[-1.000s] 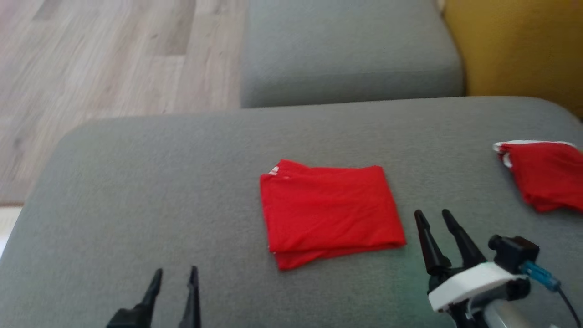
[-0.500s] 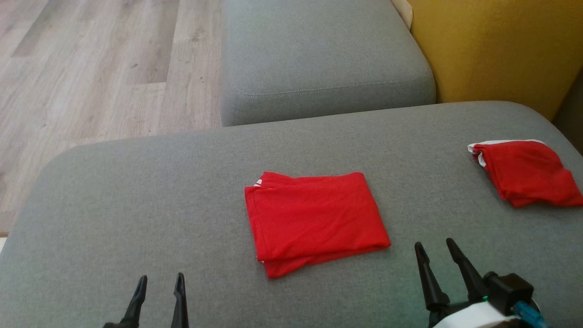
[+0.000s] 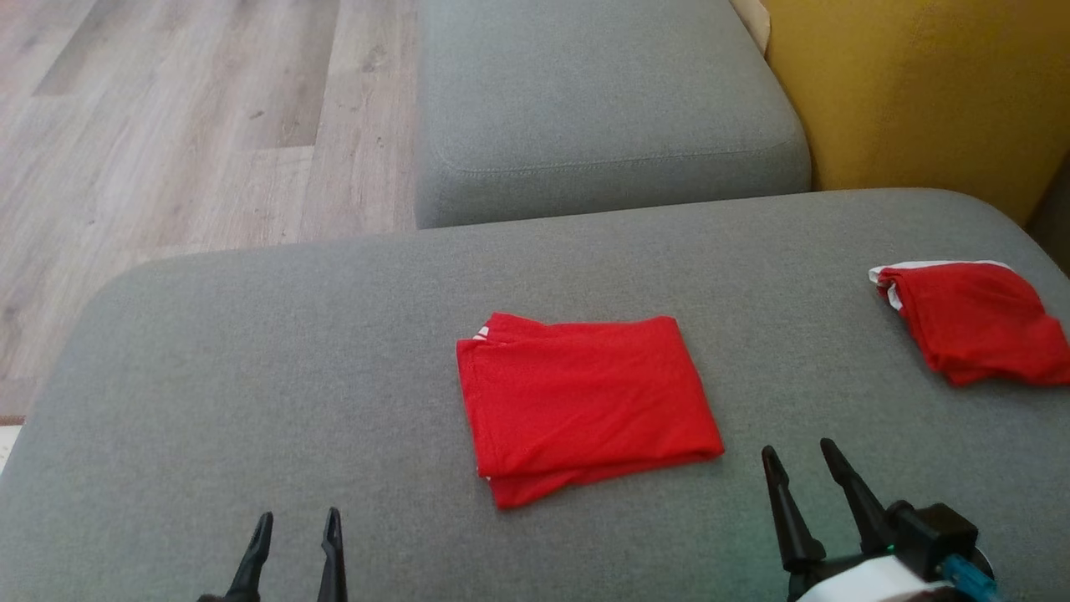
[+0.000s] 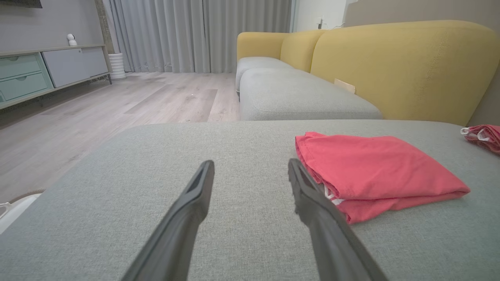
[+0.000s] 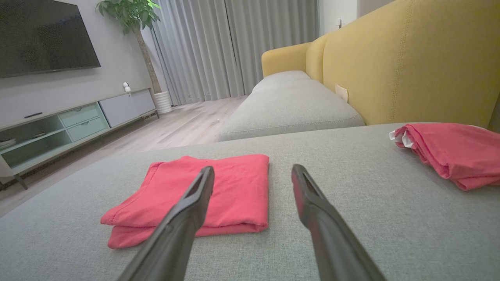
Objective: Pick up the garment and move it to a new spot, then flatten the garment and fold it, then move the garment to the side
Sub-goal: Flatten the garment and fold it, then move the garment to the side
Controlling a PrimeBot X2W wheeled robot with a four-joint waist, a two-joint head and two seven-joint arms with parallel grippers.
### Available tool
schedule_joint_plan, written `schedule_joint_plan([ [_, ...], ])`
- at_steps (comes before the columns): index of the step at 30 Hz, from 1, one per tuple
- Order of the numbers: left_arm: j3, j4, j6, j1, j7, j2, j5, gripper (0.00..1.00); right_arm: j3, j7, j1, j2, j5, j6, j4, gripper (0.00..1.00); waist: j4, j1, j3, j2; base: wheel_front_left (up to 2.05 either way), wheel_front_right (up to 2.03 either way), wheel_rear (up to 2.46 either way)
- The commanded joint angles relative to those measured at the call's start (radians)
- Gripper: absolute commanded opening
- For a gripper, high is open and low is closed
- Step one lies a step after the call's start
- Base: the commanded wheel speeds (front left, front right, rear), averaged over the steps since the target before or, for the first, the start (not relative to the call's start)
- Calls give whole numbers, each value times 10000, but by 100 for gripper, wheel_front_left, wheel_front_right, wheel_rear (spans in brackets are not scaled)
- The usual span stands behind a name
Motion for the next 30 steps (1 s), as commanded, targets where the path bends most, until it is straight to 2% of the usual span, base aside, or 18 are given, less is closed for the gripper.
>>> schedule_joint_plan([
  [1, 345, -268, -39, -533, -122, -80, 76, 100, 136, -133, -288, 15, -114, -9, -372, 100, 7, 0, -22, 0, 0, 0, 0],
  [17, 313, -175, -237, -512, -122, -80, 109, 100, 221, -133, -93, 37, -221, -9, -390, 100, 36, 0, -92, 0, 0, 0, 0],
  [30, -18, -169, -306, -793, -122, -80, 106, 100, 98, -133, -205, -153, -172, -9, -221, 100, 495, 0, 566, 0, 0, 0, 0],
])
